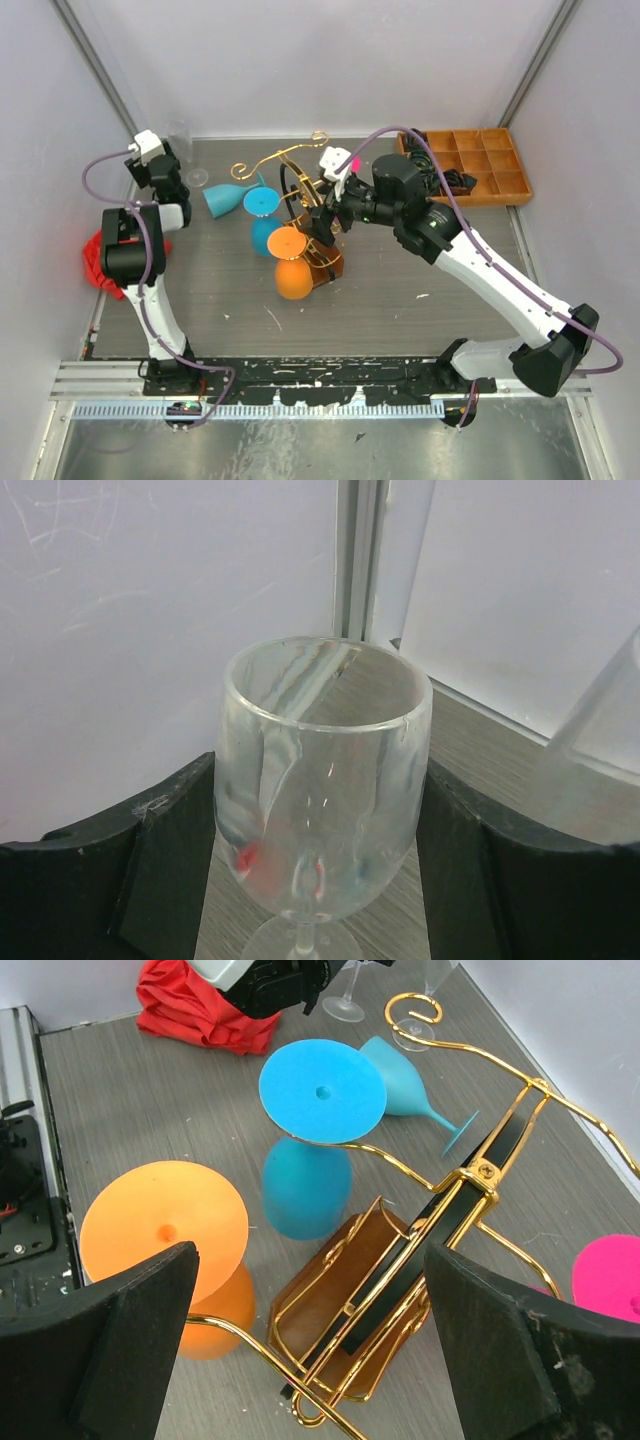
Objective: Take the wine glass off the wine glass rack
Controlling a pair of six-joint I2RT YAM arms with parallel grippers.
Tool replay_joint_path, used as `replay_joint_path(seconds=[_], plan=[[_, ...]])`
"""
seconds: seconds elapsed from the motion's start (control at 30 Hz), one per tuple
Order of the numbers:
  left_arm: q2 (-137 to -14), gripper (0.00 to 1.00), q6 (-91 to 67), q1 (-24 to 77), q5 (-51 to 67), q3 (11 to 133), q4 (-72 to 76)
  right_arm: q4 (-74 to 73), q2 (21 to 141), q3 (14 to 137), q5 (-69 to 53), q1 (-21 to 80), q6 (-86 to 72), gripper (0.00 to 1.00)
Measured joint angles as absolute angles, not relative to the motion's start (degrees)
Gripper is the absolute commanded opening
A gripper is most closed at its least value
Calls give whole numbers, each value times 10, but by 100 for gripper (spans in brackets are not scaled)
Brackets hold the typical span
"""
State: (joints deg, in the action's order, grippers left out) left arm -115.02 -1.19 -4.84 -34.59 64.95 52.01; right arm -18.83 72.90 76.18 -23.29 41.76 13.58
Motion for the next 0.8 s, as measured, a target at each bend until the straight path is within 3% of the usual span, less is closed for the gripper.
replay_joint_path(seconds=[0.33,0.53,0.67,0.77,0.8], plan=[[-1197,57,-6,-49,-362,627,630,-185,760,759,-230,418,136,100],[-1198,70,-6,-49,-369,614,656,-185,767,759,-230,418,138,100],[-1198,82,-12,-49,-371,602,672,-185,767,759,-230,418,140,100],[-1196,99,-21,-49,-371,590,689,-184,767,759,-230,418,147,100],[-1195,98,-24,-49,-372,585,689,-184,767,759,-230,418,147,100]])
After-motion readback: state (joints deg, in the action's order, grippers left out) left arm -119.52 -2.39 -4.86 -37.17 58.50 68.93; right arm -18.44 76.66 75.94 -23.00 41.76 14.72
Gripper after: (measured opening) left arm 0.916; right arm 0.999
